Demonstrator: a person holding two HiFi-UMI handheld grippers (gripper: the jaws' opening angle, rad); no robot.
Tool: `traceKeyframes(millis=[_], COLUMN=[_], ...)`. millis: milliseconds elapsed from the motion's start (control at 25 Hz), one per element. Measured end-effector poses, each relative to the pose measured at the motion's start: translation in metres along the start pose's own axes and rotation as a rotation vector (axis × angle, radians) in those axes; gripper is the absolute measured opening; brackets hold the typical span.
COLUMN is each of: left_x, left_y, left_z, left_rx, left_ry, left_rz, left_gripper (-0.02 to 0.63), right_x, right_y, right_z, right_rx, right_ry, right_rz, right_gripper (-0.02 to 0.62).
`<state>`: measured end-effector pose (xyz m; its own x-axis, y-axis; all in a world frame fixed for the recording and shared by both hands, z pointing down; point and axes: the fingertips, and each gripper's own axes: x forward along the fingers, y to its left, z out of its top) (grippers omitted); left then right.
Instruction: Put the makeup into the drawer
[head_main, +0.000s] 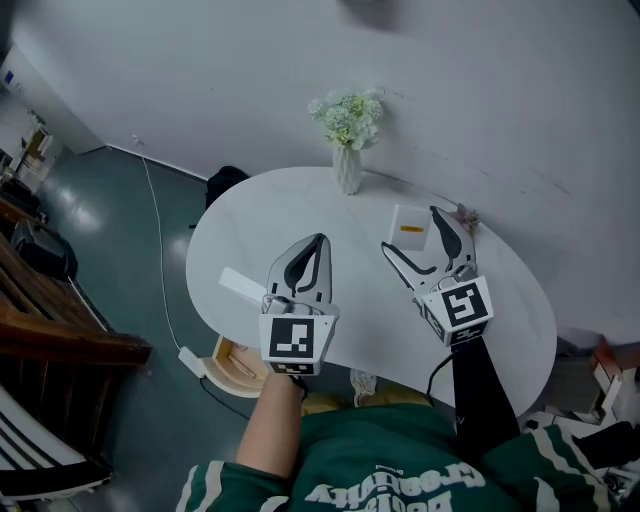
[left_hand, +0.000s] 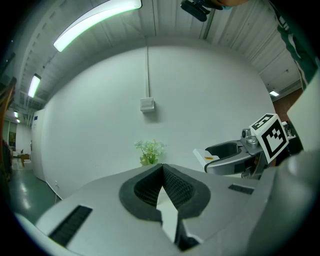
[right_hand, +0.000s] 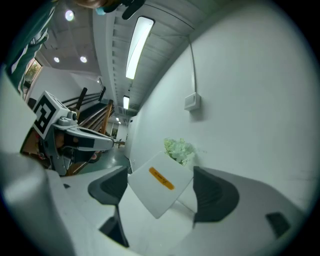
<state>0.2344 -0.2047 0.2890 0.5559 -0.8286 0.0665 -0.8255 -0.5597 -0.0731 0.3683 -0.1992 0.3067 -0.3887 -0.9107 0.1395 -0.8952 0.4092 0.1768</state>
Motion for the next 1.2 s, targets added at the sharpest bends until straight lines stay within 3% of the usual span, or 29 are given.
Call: traceKeyframes(millis=[280,800,1040,1200], left_x=[-0.060,-0.245,-0.328,-0.362], left_y=[0.065,0.211,0.256,0.272], left_z=[-0.004,-0.026,-0.040,-0.050], left_rx=[0.008,0.012,0.011,0.005], left_ry=[0.016,0.071,0.100,0.109], left_rz=[0.129,0.449,0.576,0.620], left_gripper=[0.000,0.000,0.000,0.000], right_x=[0.035,0.099,0.109,0.111], right_y=[0.075,0.304,0.398,0.438], right_z=[0.029,0.075,0.085,0.082], right_rx=[-0.030,-0.002,-0.026,-0.027], right_ry=[-0.040,-0.083,-0.082,-0.084], right_rz=[0.123,0.444,0.560,0.611], right_gripper=[0.422,0.422,0.422,0.422])
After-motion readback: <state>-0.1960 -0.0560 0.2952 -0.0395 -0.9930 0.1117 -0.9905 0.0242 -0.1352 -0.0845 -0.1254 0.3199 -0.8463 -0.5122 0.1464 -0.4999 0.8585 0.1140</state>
